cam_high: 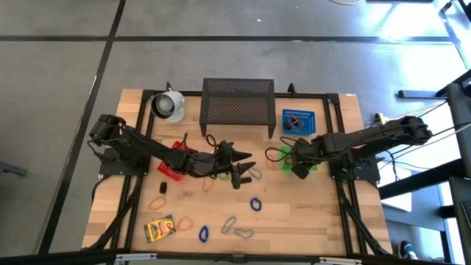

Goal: Pick & Place Office Desk Supplies
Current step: Put the blue spring keychain into the green bin

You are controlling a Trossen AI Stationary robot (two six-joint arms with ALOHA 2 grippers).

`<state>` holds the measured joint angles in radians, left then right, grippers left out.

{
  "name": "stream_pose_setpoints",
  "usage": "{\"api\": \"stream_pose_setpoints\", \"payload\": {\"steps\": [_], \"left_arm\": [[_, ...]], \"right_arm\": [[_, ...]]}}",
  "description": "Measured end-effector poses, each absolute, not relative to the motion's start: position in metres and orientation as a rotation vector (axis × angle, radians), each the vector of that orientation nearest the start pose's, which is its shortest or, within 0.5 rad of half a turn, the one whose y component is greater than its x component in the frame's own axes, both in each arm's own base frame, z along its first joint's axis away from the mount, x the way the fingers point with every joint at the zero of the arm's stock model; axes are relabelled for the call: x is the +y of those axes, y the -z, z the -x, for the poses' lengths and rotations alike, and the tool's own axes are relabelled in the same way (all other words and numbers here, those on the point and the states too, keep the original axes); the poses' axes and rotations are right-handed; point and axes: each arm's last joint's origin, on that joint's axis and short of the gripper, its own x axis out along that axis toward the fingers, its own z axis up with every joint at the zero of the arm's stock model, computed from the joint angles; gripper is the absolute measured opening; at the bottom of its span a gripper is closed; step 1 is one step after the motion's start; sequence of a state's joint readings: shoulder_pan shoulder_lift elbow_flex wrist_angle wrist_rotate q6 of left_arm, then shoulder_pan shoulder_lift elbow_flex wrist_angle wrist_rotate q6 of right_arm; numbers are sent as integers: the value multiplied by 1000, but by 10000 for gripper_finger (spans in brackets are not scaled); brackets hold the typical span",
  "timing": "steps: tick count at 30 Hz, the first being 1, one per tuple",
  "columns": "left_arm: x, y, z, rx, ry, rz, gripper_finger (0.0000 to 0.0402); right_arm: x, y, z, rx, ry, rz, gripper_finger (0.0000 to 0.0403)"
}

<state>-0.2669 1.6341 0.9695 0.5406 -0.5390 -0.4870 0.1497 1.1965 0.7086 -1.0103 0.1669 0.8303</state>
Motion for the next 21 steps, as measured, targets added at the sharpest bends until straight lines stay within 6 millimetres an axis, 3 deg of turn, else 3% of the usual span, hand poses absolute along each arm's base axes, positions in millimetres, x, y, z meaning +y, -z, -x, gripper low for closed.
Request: {"api": "stream_pose_setpoints", "payload": {"steps": [11, 15, 21], "left_arm": [[-111, -240, -340, 179, -197, 466, 173], [-130, -231, -330, 289, -139, 496, 171], [-151, -210, -309, 510, -194, 609, 171]], "right_arm": [[21, -200, -176, 1347, 609, -395, 210], [26, -217, -181, 1314, 590, -367, 222], [42, -239, -190, 1221, 523, -346, 210]]}}
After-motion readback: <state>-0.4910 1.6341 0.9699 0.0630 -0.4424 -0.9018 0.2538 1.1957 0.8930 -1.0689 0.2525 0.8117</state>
